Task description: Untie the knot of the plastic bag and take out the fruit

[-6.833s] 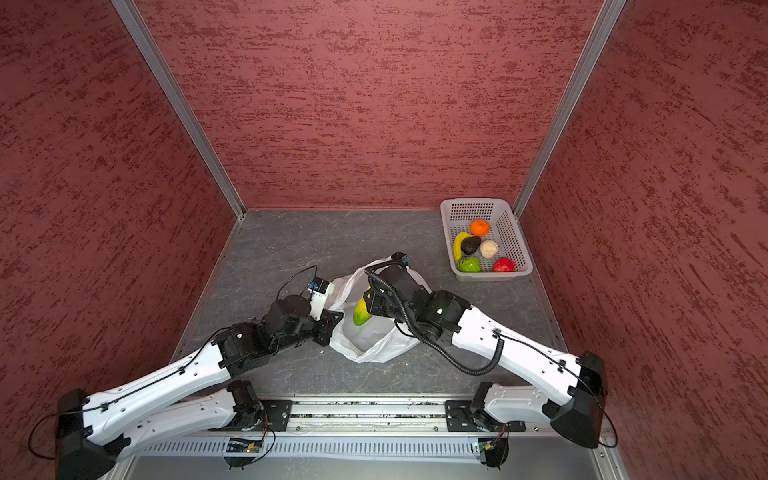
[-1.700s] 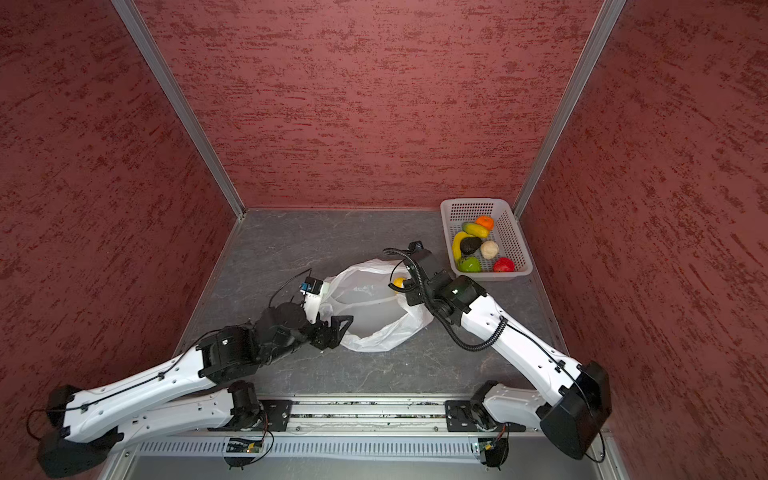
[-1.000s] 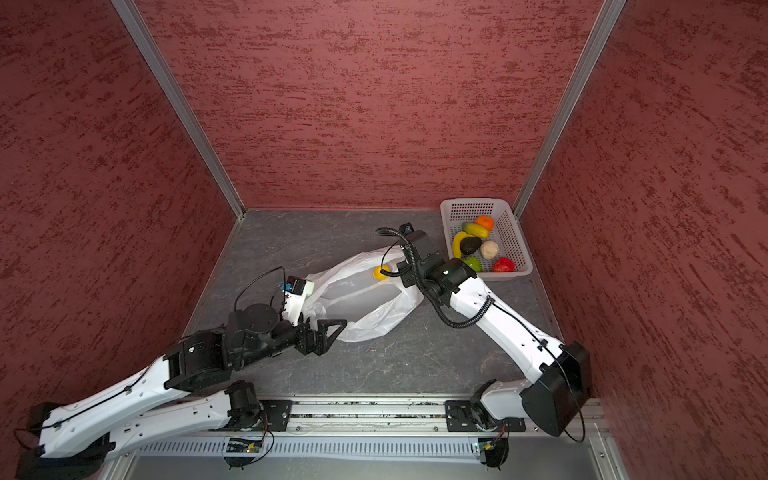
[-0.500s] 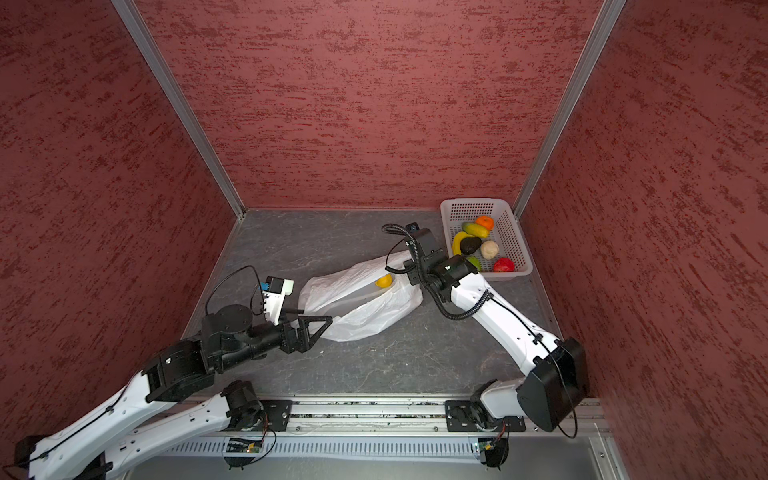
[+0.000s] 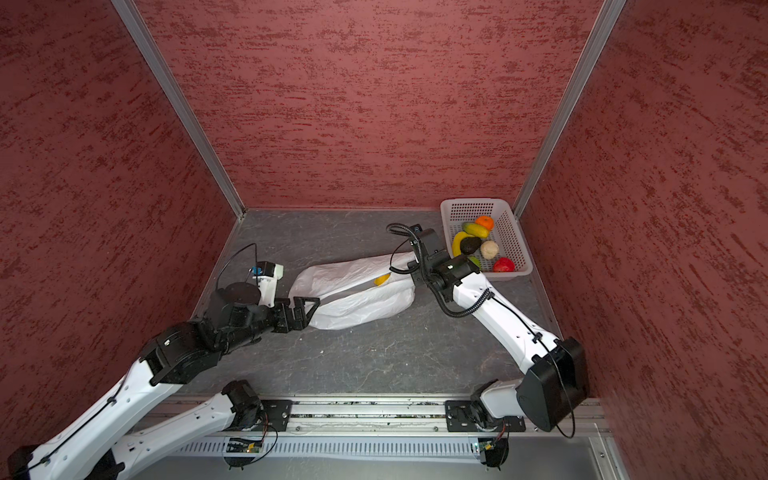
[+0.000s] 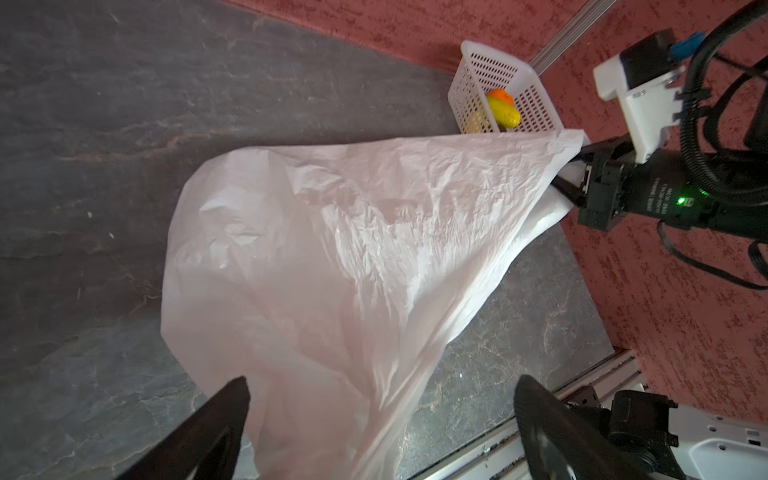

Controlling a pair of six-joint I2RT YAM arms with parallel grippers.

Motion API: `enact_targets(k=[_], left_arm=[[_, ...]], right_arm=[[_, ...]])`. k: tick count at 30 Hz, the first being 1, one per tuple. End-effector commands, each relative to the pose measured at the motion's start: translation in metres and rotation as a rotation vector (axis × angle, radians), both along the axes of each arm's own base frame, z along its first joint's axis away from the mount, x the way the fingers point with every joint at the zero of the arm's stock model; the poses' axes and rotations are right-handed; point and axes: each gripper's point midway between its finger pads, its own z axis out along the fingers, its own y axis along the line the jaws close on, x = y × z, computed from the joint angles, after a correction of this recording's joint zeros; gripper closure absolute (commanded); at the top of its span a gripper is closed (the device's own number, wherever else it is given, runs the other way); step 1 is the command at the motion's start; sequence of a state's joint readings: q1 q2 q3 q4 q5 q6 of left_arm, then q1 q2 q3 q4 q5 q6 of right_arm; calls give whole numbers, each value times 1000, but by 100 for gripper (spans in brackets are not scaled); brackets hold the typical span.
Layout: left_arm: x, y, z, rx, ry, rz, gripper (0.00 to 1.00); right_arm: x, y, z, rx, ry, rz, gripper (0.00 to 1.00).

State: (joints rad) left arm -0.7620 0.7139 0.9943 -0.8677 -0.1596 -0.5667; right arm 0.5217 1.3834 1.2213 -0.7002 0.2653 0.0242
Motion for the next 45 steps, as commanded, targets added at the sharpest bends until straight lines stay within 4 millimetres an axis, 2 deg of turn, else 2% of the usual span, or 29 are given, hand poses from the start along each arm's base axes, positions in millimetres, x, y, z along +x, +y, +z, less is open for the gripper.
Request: enact_targets(k=[1, 3, 4, 7, 10, 13, 15, 19, 21, 24, 29, 33, 37, 41, 45], left_arm=[[0, 27, 3, 114, -72, 46, 0], [-1, 9, 17, 70, -130, -56, 0], [0, 6, 21, 70, -144, -68, 0], [-3, -4, 13, 53, -96, -125, 0], [-6, -10, 5, -17, -6, -142, 0], [-4, -30, 10, -175, 41, -177, 0], [1, -48, 6, -260, 100, -200, 0], [10, -84, 2, -359, 204, -255, 0], [12, -93, 5, -346, 204, -261, 0], [17, -95, 8, -317, 203, -260, 0], [19, -72, 10, -165, 128, -180, 0], [19, -62, 21, -10, 24, -154, 0], [27, -83, 31, 133, -50, -223, 0], [47, -98, 31, 212, -82, -242, 1], [62, -114, 23, 255, -116, -289, 0]], right_arm=[[7, -33, 4, -69, -32, -90, 100], [8, -31, 6, -60, -36, -81, 100], [8, -31, 7, -66, -39, -80, 100], [13, -45, 9, -100, -49, -121, 100], [16, -53, 13, -41, -37, -147, 100], [14, -30, 14, 61, -10, -69, 100], [10, -13, 16, 127, 8, -22, 100], [0, 17, 23, 192, 16, 56, 100], [-4, 24, 23, 207, 27, 70, 100], [-8, 28, 19, 224, 64, 77, 100], [-13, 26, 18, 214, 65, 89, 100], [-16, 35, 33, 238, 41, 149, 100], [-20, 51, 52, 286, 2, 243, 100], [-27, 68, 71, 347, -37, 348, 100], [-31, 84, 82, 380, -46, 437, 100]])
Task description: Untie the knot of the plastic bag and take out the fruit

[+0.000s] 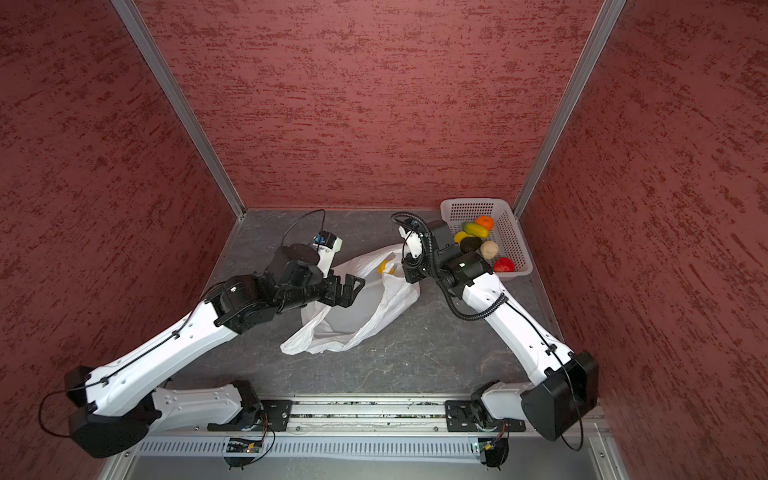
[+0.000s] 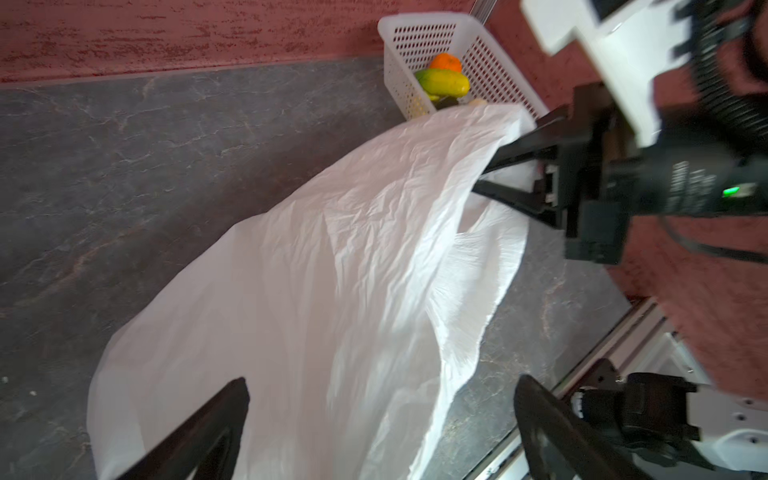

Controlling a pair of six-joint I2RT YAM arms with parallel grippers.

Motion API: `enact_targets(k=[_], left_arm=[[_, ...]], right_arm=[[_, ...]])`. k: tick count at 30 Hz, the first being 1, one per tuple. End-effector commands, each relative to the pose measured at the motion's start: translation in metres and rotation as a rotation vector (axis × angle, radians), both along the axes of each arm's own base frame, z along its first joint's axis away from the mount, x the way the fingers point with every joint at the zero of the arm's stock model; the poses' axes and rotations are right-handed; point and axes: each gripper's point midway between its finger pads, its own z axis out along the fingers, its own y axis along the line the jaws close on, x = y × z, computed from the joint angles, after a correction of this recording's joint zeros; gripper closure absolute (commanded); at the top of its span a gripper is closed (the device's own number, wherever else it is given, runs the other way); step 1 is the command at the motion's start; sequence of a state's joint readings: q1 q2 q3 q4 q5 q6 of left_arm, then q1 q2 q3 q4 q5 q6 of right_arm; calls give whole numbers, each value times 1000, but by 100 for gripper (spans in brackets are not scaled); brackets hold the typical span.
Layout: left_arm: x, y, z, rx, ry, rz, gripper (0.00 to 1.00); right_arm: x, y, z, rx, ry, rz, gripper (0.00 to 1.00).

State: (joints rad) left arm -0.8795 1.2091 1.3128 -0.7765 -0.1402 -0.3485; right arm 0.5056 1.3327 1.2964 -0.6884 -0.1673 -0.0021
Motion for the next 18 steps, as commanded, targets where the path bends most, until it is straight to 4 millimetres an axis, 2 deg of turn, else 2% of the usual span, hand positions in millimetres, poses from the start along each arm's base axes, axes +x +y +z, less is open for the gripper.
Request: enact_targets(k=[1, 5, 9, 10, 11, 12, 14, 15, 16, 18], left_arm=[[16, -5, 2, 60, -73, -43, 0], [30, -13, -6, 74, -78, -59, 0], [48, -5, -17, 104, -64, 1, 1], [51, -4, -20, 103, -60, 11, 6], [53, -3, -23, 98, -52, 17, 11], [55, -2, -26, 88, -42, 15, 21], [57, -3, -30, 71, -23, 11, 48], [58, -3, -31, 59, -16, 13, 67], [57, -2, -31, 48, -9, 14, 81], [54, -4, -32, 22, 10, 8, 95]], right_arm=[[-5, 24, 33, 82, -80, 134, 100], [-6, 37, 37, 111, -84, 199, 100], [-9, 46, 37, 131, -80, 249, 100], [-9, 47, 37, 132, -80, 258, 100], [-10, 47, 35, 133, -75, 263, 100], [-10, 48, 35, 134, -77, 269, 100], [-10, 50, 34, 135, -77, 284, 100], [-9, 50, 32, 132, -74, 281, 100], [-6, 50, 30, 125, -73, 270, 100], [3, 47, 22, 101, -64, 230, 100]])
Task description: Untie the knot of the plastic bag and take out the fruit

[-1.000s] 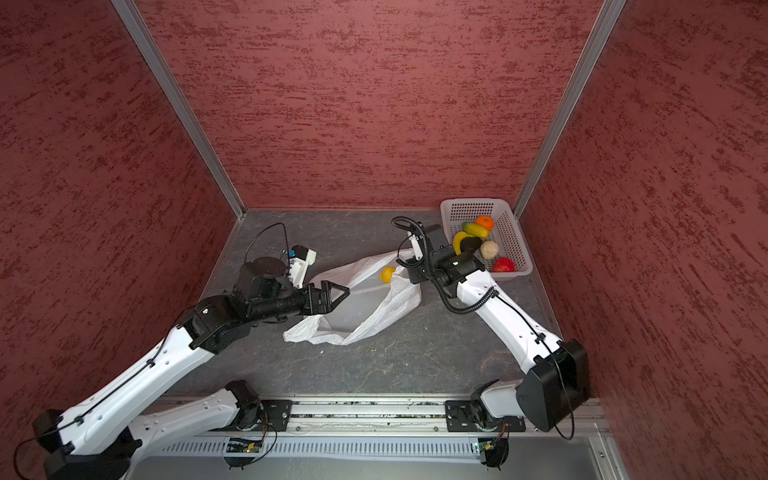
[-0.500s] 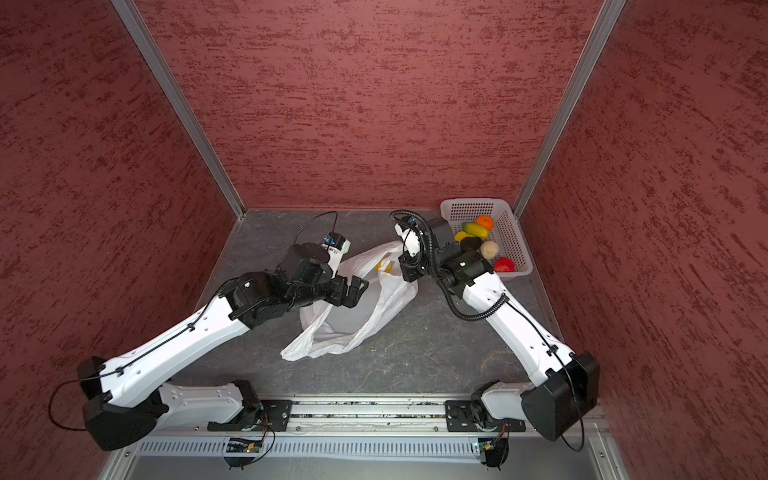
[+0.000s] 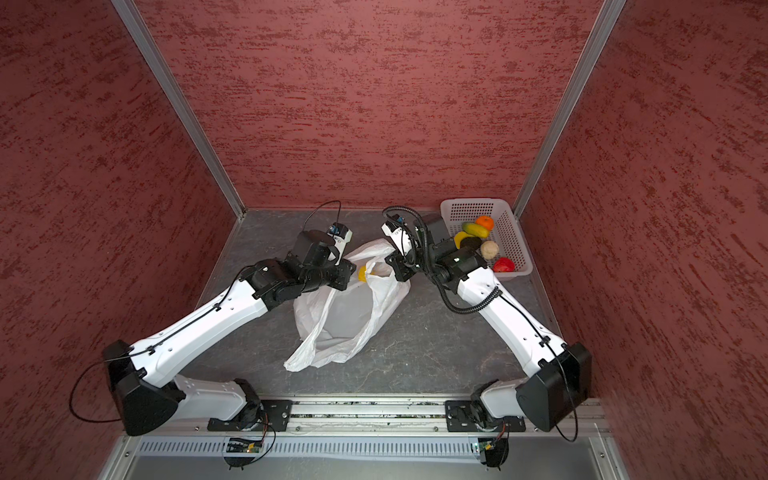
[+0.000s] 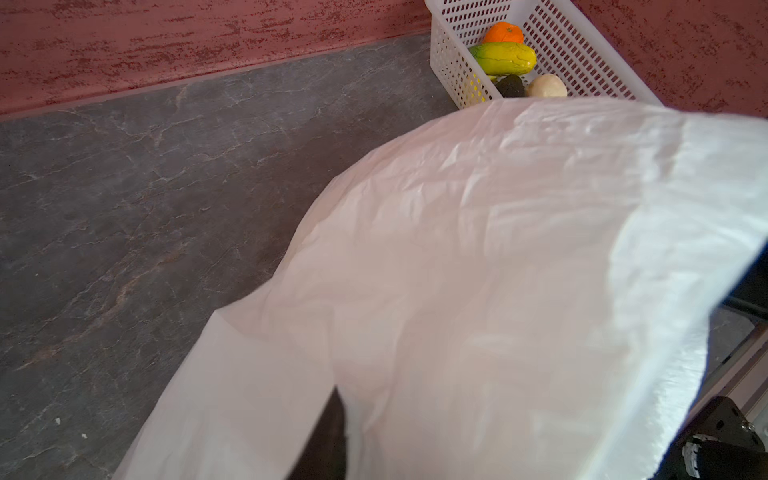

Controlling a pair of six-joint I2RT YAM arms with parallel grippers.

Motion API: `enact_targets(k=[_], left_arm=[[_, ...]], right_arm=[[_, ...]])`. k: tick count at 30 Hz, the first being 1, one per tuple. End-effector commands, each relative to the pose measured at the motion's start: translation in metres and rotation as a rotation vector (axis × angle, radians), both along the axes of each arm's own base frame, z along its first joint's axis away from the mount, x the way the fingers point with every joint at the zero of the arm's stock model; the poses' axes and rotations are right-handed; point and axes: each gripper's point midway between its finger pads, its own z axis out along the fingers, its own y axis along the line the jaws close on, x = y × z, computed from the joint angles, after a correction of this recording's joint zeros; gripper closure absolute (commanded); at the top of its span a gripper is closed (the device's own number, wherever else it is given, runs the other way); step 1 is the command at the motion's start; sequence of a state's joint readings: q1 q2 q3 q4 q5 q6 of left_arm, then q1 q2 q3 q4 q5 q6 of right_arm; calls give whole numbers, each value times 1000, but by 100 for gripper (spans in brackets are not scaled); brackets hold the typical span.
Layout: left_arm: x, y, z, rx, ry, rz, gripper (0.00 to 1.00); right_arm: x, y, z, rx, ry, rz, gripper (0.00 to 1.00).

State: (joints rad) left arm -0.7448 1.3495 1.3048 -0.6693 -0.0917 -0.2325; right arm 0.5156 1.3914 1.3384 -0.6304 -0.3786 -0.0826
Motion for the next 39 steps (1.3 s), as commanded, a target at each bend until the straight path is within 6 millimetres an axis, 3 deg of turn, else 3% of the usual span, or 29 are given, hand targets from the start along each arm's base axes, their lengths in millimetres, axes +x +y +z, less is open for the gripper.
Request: enact_targets(k=[1, 3, 6, 10, 17, 21, 25, 28, 34, 39], left_arm=[[-5, -6, 1, -66, 29, -16, 100], [-10, -5, -1, -83, 68, -6, 100], [-18, -1, -9, -95, 141, 36, 100], [-20, 6, -20, -109, 206, 97, 100], [-14, 14, -22, -117, 223, 140, 100], [-9, 21, -18, -122, 225, 163, 100], [-5, 24, -16, -140, 226, 162, 100], [-4, 23, -15, -142, 223, 145, 100], [-5, 24, -17, -163, 228, 118, 100], [-9, 29, -21, -189, 230, 97, 100]], right_arm=[[13, 5, 6, -8, -40, -12, 100], [19, 3, 6, -24, -24, -46, 87], [21, 4, 8, -23, 26, -60, 48], [-1, 3, 20, 14, 131, -53, 26], [-71, 13, 43, 159, 278, 3, 21], [-108, 41, 50, 268, 326, 65, 21], [-131, 73, 36, 320, 348, 115, 21], [-133, 93, 13, 296, 334, 100, 21], [-103, 125, -37, 289, 347, -4, 25], [-91, 126, -97, 219, 440, -139, 28]])
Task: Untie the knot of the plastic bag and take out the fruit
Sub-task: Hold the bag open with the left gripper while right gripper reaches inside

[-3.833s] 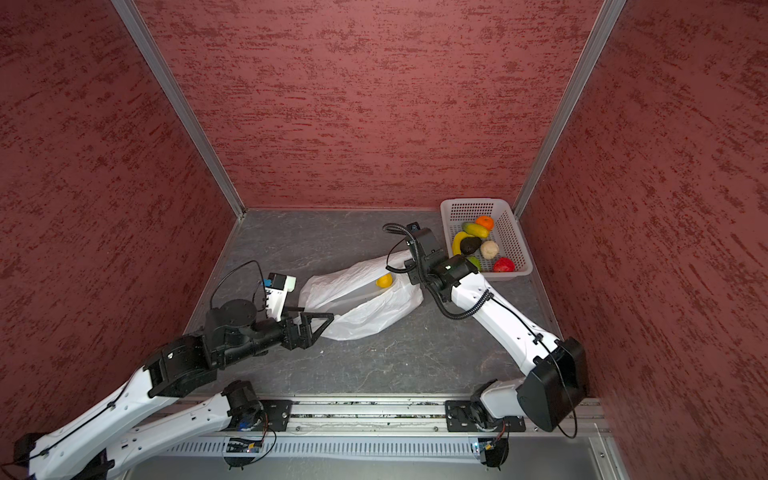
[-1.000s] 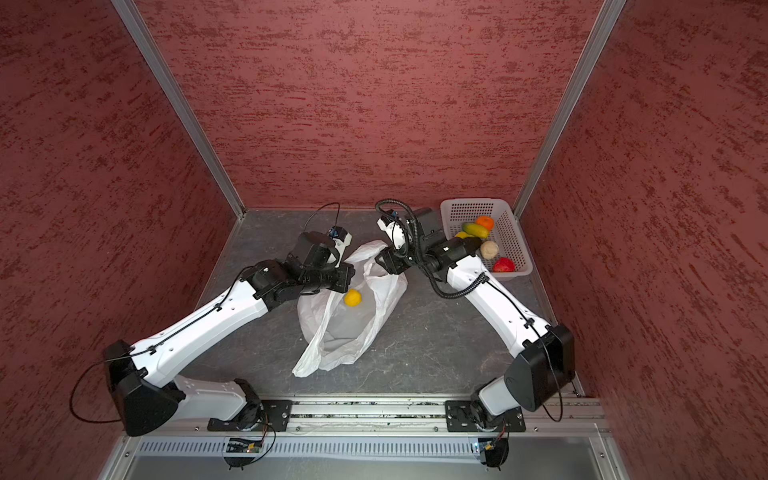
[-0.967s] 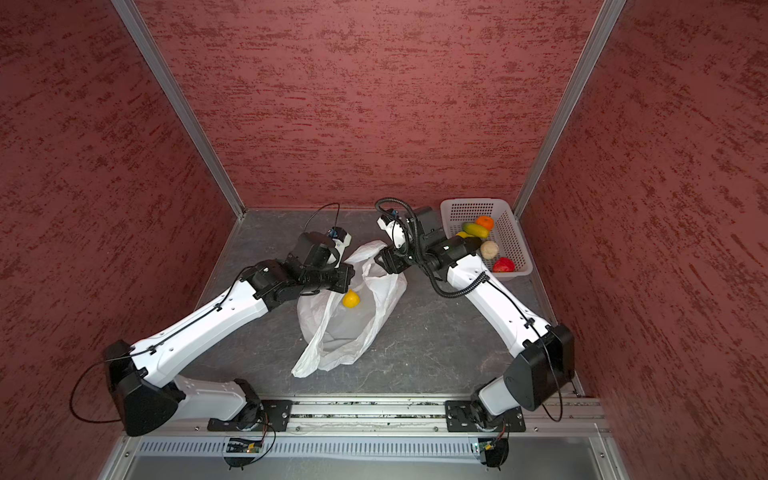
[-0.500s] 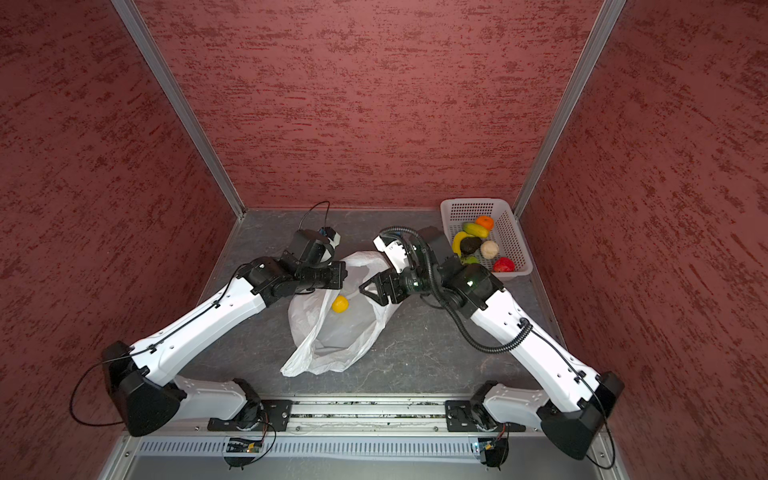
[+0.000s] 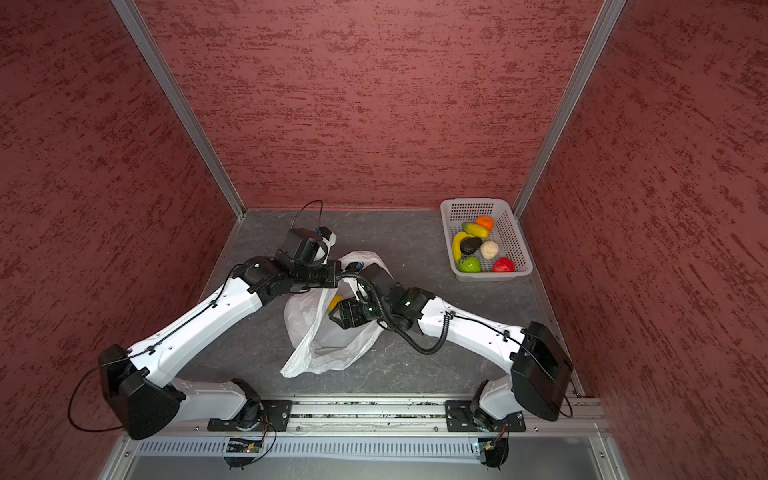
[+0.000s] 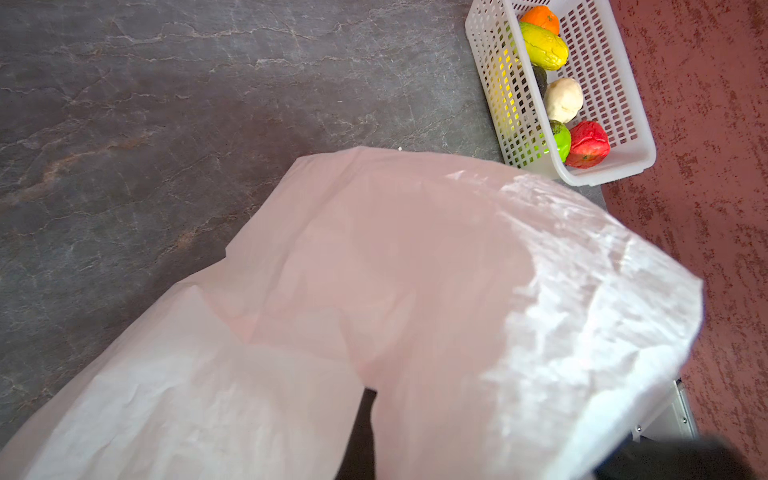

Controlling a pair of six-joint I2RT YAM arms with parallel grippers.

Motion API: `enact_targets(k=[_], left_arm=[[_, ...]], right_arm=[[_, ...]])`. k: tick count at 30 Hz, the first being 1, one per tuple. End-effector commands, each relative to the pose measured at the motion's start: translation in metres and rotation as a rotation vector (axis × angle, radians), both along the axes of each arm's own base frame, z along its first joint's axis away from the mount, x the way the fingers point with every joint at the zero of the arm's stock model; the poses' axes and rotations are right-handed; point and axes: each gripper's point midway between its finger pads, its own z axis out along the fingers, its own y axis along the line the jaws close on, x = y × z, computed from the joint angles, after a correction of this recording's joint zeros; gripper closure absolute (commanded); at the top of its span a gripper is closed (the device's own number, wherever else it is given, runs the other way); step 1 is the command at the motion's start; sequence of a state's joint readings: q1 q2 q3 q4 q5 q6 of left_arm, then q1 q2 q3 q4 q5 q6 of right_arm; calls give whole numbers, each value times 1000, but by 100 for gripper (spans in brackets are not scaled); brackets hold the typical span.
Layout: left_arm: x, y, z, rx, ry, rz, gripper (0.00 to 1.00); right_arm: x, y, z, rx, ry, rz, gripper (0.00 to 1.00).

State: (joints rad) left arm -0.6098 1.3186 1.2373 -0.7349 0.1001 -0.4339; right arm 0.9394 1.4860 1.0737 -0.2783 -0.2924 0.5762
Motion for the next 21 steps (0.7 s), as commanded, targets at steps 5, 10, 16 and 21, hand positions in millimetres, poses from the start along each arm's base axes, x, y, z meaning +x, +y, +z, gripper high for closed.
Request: enact_targets(k=[5, 10, 16, 21], left_arm=[[-6, 0, 7, -74, -40, -81, 100], [-12, 3, 5, -49, -56, -133, 100], [-22, 8, 4, -42, -68, -180, 100], [-32, 6, 1, -60, -47, -216, 100]], right_arm=[[31, -9, -49, -113, 27, -218, 27], [33, -47, -89, -304, 69, -355, 25], [18, -94, -120, -495, 114, -428, 24], [7, -133, -128, -614, 122, -476, 24]])
